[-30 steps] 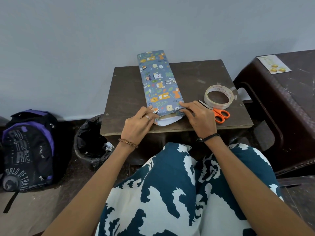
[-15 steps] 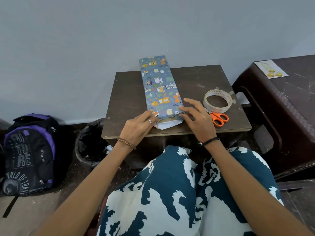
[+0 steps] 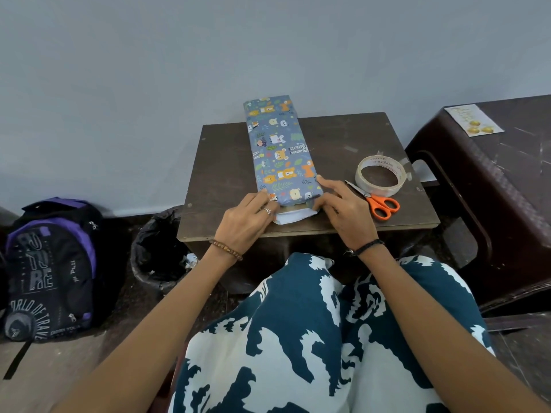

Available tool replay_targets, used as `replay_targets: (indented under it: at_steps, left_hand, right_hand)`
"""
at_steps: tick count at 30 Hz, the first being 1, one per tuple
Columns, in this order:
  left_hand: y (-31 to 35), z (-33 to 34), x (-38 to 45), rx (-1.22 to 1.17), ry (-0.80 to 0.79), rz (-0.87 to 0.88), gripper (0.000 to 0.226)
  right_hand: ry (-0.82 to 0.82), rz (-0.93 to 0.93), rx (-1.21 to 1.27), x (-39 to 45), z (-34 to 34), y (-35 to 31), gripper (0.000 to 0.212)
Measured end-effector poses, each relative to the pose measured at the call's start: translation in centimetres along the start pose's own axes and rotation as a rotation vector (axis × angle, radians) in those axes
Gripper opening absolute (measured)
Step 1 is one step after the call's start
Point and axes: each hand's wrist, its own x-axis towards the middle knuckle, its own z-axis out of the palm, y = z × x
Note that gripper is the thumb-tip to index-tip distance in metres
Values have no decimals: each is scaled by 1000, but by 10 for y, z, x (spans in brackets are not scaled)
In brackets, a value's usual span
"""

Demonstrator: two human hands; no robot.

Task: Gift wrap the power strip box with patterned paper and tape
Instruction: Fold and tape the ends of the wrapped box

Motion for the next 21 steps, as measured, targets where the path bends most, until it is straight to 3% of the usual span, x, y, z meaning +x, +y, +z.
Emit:
replay_targets:
  at_steps: [8,13,21]
  left_hand:
    - [-6,-8,0,-52,-40,43,24]
    - [-4,-8,-1,-67,-55,17,24]
    - [-7,-2,-12,-157,-8,-1,25]
  right_hand:
    - [-248,-59,-2,-6,-15,8,24]
    - [-85,-121,-145,-3,-4,-1,6]
    - [88,-152,-238,-4,9,0,8]
